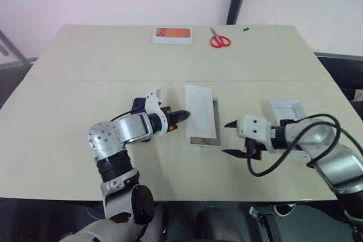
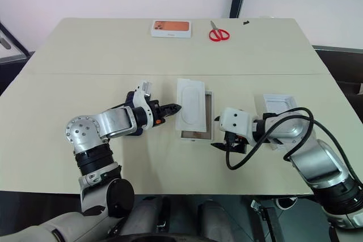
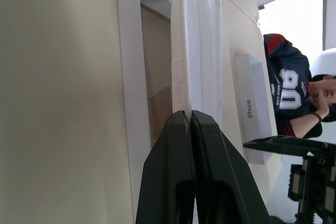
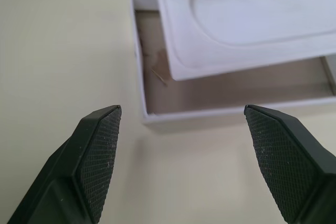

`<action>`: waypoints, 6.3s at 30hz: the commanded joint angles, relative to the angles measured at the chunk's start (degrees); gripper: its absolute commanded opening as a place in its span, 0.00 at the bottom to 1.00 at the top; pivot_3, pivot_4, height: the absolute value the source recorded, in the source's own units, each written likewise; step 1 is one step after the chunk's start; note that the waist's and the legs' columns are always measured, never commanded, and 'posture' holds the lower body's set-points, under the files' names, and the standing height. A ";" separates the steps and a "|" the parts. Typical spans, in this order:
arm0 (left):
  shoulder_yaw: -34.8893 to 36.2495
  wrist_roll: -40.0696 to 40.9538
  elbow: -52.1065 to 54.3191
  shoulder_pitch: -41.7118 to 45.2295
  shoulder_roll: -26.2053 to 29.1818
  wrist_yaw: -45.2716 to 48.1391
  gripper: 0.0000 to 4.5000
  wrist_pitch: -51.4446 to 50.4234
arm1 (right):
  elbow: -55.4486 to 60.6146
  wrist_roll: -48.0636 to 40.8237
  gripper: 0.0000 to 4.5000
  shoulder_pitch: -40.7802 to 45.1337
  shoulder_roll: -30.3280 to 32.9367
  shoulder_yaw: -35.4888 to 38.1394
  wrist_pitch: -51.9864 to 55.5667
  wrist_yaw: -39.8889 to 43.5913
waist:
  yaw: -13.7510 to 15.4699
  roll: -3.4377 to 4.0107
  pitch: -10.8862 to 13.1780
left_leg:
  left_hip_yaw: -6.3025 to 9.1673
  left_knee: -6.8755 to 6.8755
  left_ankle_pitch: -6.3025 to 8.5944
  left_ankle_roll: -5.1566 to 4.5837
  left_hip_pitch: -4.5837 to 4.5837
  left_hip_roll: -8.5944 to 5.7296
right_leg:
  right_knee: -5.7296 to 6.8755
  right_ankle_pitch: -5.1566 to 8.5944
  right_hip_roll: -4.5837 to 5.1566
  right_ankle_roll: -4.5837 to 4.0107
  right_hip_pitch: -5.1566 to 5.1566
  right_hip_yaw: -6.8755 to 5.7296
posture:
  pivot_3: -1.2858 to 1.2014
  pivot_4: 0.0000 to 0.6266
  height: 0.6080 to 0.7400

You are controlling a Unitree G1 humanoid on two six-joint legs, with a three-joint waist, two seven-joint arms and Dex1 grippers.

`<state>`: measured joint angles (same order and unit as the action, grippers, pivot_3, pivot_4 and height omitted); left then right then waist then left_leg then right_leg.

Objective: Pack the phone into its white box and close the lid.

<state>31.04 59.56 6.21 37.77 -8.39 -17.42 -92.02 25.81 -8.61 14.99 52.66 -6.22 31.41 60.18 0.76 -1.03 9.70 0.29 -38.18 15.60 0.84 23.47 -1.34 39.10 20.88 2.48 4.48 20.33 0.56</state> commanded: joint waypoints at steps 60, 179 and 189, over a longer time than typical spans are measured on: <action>-15.68 4.84 12.11 -17.51 32.65 29.81 0.90 18.47 | -6.21 -10.62 0.57 2.41 -7.46 4.96 -0.59 -6.30 | -0.35 0.05 -0.02 | 0.00 0.06 -0.02 0.03 -0.02 0.00 | 0.00 0.00 -0.01 -0.01 0.04 0.03 | 0.52 0.24 1.00; -13.83 -14.11 -7.56 -6.24 37.04 35.40 0.95 -0.48 | -42.94 26.76 0.00 31.85 -44.42 -29.83 -14.82 -18.51 | -1.40 0.12 -0.15 | 0.02 0.09 0.00 -0.01 0.00 -0.07 | 0.28 0.00 0.06 -0.03 0.51 0.02 | 0.52 0.24 1.00; -12.28 -5.52 -5.58 -8.69 33.75 30.08 0.95 -0.48 | -46.38 28.25 0.00 32.38 -47.33 -29.66 -17.61 -18.67 | -1.71 0.26 -0.46 | 0.03 0.15 0.00 0.00 -0.17 -0.07 | 0.28 0.00 0.06 -0.03 0.37 0.02 | 0.52 0.24 1.00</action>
<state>21.44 49.24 2.00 30.86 28.60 12.73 -89.52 -20.67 19.57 46.29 7.40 -35.45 15.32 41.85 -0.95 -0.77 9.24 0.33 -38.04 15.60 0.84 23.29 -1.41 39.38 20.88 2.54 4.46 20.69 0.57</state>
